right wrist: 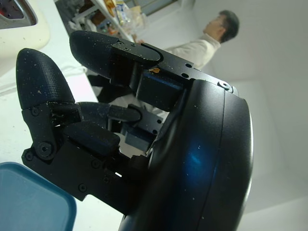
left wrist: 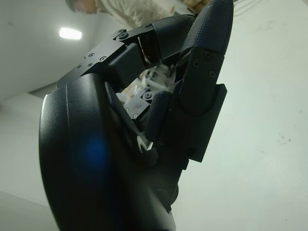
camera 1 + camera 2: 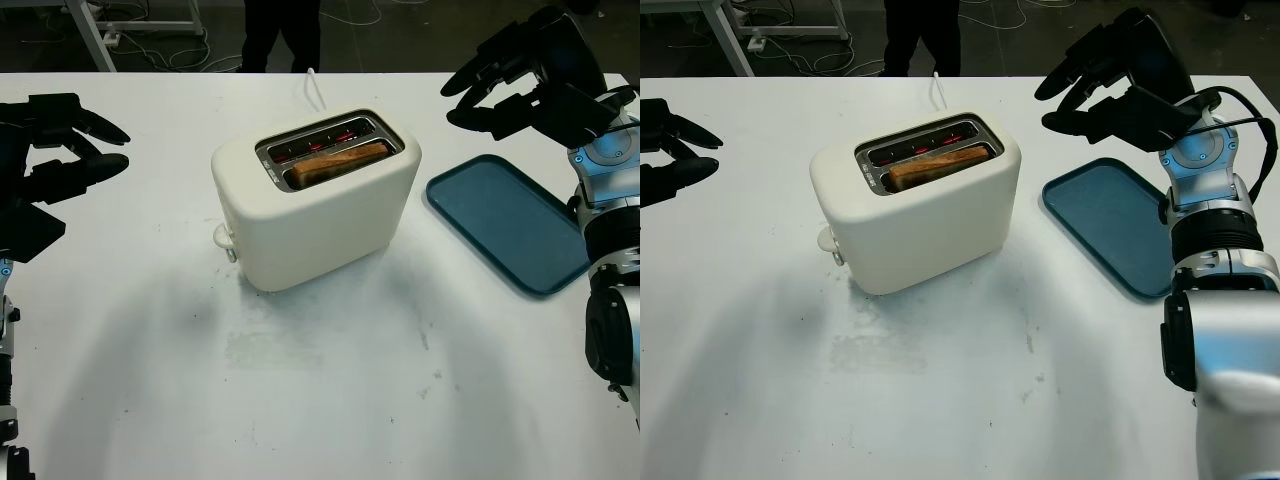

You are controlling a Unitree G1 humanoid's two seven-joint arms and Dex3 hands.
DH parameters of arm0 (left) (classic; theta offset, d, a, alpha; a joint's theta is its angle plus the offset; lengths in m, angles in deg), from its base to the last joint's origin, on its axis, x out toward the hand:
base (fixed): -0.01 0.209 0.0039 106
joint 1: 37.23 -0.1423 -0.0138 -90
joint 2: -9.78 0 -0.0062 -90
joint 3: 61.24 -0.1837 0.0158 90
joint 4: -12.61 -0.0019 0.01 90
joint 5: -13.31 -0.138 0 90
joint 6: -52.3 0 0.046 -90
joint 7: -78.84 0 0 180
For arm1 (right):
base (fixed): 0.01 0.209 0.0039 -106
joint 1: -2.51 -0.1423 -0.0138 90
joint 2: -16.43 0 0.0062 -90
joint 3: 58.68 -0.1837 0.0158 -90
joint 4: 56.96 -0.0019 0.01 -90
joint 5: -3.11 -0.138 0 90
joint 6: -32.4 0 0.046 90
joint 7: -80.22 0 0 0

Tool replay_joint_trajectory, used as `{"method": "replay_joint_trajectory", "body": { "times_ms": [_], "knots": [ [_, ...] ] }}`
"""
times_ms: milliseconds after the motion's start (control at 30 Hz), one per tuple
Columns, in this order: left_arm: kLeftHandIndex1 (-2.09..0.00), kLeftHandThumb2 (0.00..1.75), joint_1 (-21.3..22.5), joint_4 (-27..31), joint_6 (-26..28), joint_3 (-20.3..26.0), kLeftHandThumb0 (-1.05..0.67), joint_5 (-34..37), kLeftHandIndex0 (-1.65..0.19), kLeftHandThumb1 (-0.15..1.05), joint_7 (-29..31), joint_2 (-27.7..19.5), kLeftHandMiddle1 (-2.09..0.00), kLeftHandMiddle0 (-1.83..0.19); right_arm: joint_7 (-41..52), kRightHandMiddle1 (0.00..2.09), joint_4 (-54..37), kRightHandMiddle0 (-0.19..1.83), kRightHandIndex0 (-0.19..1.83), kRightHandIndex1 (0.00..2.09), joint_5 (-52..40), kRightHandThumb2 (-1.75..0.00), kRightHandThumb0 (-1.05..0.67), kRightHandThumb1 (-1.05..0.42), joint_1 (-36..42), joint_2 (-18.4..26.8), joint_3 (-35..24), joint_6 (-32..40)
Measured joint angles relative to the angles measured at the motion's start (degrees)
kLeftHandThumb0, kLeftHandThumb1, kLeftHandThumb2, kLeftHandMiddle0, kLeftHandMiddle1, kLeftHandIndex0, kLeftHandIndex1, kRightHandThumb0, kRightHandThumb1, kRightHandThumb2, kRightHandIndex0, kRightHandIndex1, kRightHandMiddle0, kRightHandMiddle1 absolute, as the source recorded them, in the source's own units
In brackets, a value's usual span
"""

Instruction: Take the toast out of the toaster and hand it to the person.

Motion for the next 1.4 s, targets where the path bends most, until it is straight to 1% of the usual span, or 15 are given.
{"method": "replay_joint_trajectory", "body": {
  "times_ms": [533, 700, 900, 1167, 1400],
  "knots": [
    [-0.72, 0.0, 0.0, 0.01, 0.0, 0.02, -0.82, 0.1, -0.98, 0.9, 0.02, 0.0, -0.97, -1.07, -0.05, 0.13, -0.02, 1.57, 1.57, 0.37, 0.07, -0.86, -0.91, -0.13, 0.0, 0.0, 0.07, 0.41],
    [-0.72, 0.0, 0.0, 0.01, 0.01, 0.01, -0.81, 0.1, -0.98, 0.9, 0.02, 0.0, -0.98, -1.07, -0.4, 0.15, -0.03, 1.57, 1.57, 0.36, 0.21, -0.87, -0.9, -0.13, 0.0, 0.0, 0.1, 0.46],
    [-0.73, 0.0, 0.01, 0.01, 0.01, 0.01, -0.82, 0.1, -0.97, 0.9, 0.02, 0.0, -0.98, -1.08, -0.51, 0.14, -0.24, 1.57, 1.57, 0.34, 0.46, -0.86, -0.93, -0.16, 0.0, 0.0, 0.14, 0.45],
    [-0.72, 0.0, 0.01, -0.08, -0.01, 0.01, -0.83, 0.61, -0.98, 0.91, 0.08, 0.0, -0.97, -1.08, -0.5, 0.16, -0.25, 1.57, 1.57, 0.35, 0.53, -0.86, -0.92, -0.14, 0.0, 0.0, 0.09, 0.45],
    [-0.7, 0.0, 0.01, -0.23, -0.31, 0.01, -0.83, 0.73, -0.99, 0.9, 0.08, 0.0, -0.95, -1.09, -0.45, 0.13, -0.25, 1.57, 1.57, 0.36, 0.49, -0.8, -0.91, -0.16, 0.0, 0.0, 0.05, 0.45]
  ]
}}
